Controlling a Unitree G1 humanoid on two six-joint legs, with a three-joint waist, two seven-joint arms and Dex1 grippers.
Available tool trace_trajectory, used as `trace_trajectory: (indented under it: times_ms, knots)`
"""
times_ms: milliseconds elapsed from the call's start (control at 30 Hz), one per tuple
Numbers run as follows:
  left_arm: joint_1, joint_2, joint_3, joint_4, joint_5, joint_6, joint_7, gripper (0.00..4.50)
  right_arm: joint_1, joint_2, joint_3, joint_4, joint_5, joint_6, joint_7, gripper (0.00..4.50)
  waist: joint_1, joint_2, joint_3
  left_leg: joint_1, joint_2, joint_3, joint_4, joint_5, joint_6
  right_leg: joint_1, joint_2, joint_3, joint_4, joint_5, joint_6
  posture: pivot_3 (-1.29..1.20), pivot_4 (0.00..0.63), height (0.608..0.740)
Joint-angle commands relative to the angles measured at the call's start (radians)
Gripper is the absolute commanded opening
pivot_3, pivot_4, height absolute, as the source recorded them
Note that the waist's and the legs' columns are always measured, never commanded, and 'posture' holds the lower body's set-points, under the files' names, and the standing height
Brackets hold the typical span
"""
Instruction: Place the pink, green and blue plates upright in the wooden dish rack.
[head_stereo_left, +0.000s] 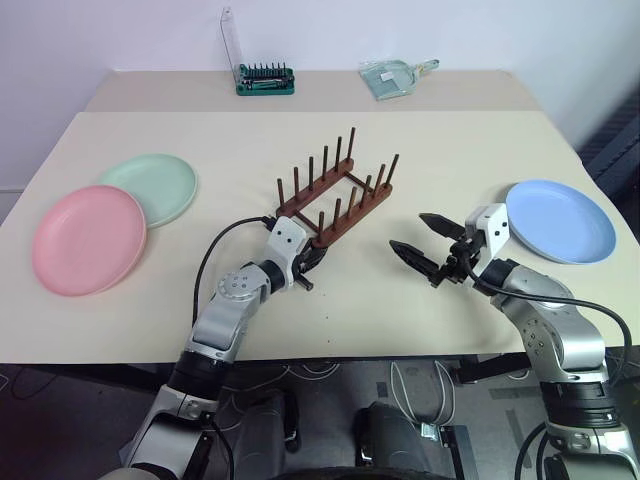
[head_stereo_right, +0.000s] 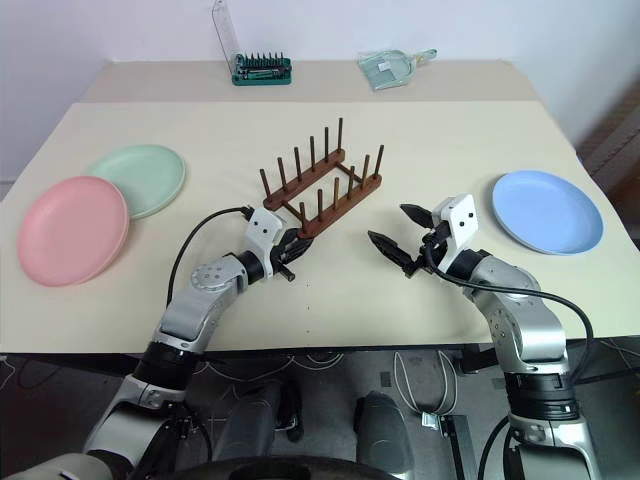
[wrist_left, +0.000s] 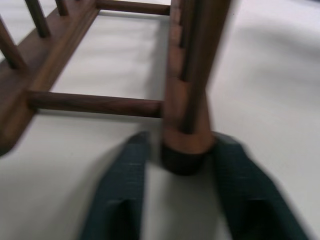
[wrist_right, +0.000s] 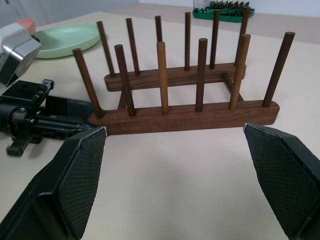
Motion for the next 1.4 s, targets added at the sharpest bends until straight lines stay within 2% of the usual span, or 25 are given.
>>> trace_trajectory:
  times_ms: [33, 233, 333, 533, 667, 867, 933, 1000, 1033, 1133, 1167, 1233, 1367, 1400]
  knots:
    - [0.0, 0.001, -0.017, 0.038, 0.0, -0.014, -0.041, 0.74, 0.016, -0.005, -0.014, -0.061, 0.007, 0.002, -0.007, 4.5, -0.001, 0.0, 0.0, 0.0, 0.0, 0.0, 0.0, 0.0, 0.0, 0.0, 0.0, 0.0, 0.0, 0.0, 0.0, 0.0, 0.15, 0.732]
    - [-0.041, 0.093, -0.056, 0.074, 0.008, -0.134, -0.228, 0.74, 0.065, -0.058, -0.013, -0.081, -0.021, 0.014, 0.011, 4.5, 0.001, 0.0, 0.0, 0.0, 0.0, 0.0, 0.0, 0.0, 0.0, 0.0, 0.0, 0.0, 0.0, 0.0, 0.0, 0.0, 0.15, 0.732]
    - [-0.093, 0.152, -0.065, 0.125, -0.019, -0.206, -0.391, 0.74, 0.097, -0.081, -0.023, -0.098, -0.009, 0.028, 0.027, 4.5, 0.0, 0.0, 0.0, 0.0, 0.0, 0.0, 0.0, 0.0, 0.0, -0.001, 0.0, -0.001, 0.0, 0.0, 0.0, 0.0, 0.15, 0.732]
    - [-0.208, 0.197, -0.058, 0.277, -0.066, -0.3, -0.657, 0.74, 0.178, -0.102, -0.037, -0.157, 0.01, 0.061, 0.037, 4.5, -0.002, 0.0, 0.0, -0.001, 0.0, 0.0, -0.001, 0.0, 0.0, -0.001, 0.0, -0.001, 0.0, 0.0, 0.0, 0.0, 0.15, 0.732]
    - [-0.303, 0.179, -0.064, 0.44, -0.021, -0.398, -0.703, 0.74, 0.221, -0.101, -0.044, -0.191, 0.0, 0.068, 0.023, 4.5, -0.001, 0.0, 0.0, -0.001, 0.0, 0.0, 0.0, -0.001, 0.001, -0.001, 0.0, -0.001, -0.001, 0.0, 0.0, 0.0, 0.15, 0.732]
    - [-0.366, 0.174, -0.072, 0.596, 0.035, -0.493, -0.743, 0.74, 0.247, -0.091, -0.062, -0.221, -0.001, 0.067, -0.01, 4.5, -0.004, 0.0, 0.0, -0.001, 0.0, 0.0, 0.0, -0.001, 0.001, -0.002, 0.0, -0.001, 0.0, 0.0, 0.0, 0.0, 0.15, 0.732]
    - [-0.368, 0.185, -0.064, 0.637, 0.061, -0.517, -0.713, 1.78, 0.257, -0.093, -0.07, -0.228, -0.005, 0.07, -0.019, 4.5, -0.003, 0.0, 0.0, -0.001, 0.0, 0.0, 0.0, -0.001, 0.001, -0.002, 0.0, -0.001, 0.0, 0.0, 0.0, 0.0, 0.15, 0.732]
    - [-0.361, 0.2, -0.043, 0.652, 0.067, -0.5, -0.685, 2.53, 0.263, -0.098, -0.075, -0.229, -0.011, 0.069, -0.025, 4.5, -0.004, 0.0, 0.0, -0.001, 0.0, 0.0, 0.0, -0.001, 0.001, -0.001, 0.0, -0.001, 0.0, 0.0, 0.0, 0.0, 0.15, 0.732]
    - [-0.348, 0.209, -0.033, 0.637, 0.06, -0.495, -0.685, 3.05, 0.263, -0.104, -0.074, -0.222, -0.018, 0.07, -0.028, 4.5, -0.006, 0.0, 0.0, -0.001, 0.0, 0.0, 0.0, -0.001, 0.002, -0.001, 0.0, -0.001, 0.0, 0.0, 0.0, 0.0, 0.15, 0.732]
    - [-0.291, 0.243, -0.002, 0.56, 0.024, -0.464, -0.691, 3.14, 0.253, -0.121, -0.063, -0.189, -0.045, 0.069, -0.027, 3.64, -0.012, 0.0, 0.0, -0.001, 0.0, 0.0, 0.0, -0.002, 0.003, -0.001, 0.0, -0.001, 0.0, 0.0, 0.0, 0.0, 0.15, 0.732]
    - [-0.271, 0.251, 0.012, 0.528, 0.011, -0.439, -0.688, 2.89, 0.247, -0.127, -0.056, -0.172, -0.061, 0.069, -0.029, 3.13, -0.012, 0.0, 0.0, -0.001, 0.001, 0.0, 0.0, -0.002, 0.002, -0.001, 0.0, -0.001, 0.0, 0.0, 0.0, 0.0, 0.15, 0.732]
    - [-0.216, 0.274, 0.035, 0.436, -0.027, -0.389, -0.7, 2.16, 0.236, -0.139, -0.044, -0.143, -0.087, 0.06, -0.028, 2.1, -0.012, 0.0, 0.0, -0.001, 0.001, -0.001, 0.0, -0.001, 0.002, -0.001, 0.001, -0.001, 0.0, 0.0, 0.0, 0.0, 0.15, 0.732]
    - [-0.151, 0.3, 0.038, 0.31, -0.061, -0.319, -0.72, 0.12, 0.219, -0.139, -0.042, -0.122, -0.103, 0.062, -0.024, 0.04, -0.007, 0.0, 0.0, -0.001, 0.001, -0.001, 0.0, 0.0, 0.001, -0.001, 0.0, -0.001, 0.0, 0.0, 0.0, 0.0, 0.15, 0.732]
    - [-0.125, 0.308, 0.026, 0.257, -0.08, -0.287, -0.745, 0.05, 0.209, -0.146, -0.028, -0.11, -0.119, 0.065, -0.021, 0.01, -0.007, 0.0, 0.0, -0.001, 0.0, 0.0, 0.0, -0.001, 0.001, -0.001, 0.0, -0.001, 0.0, 0.0, 0.0, 0.0, 0.15, 0.732]
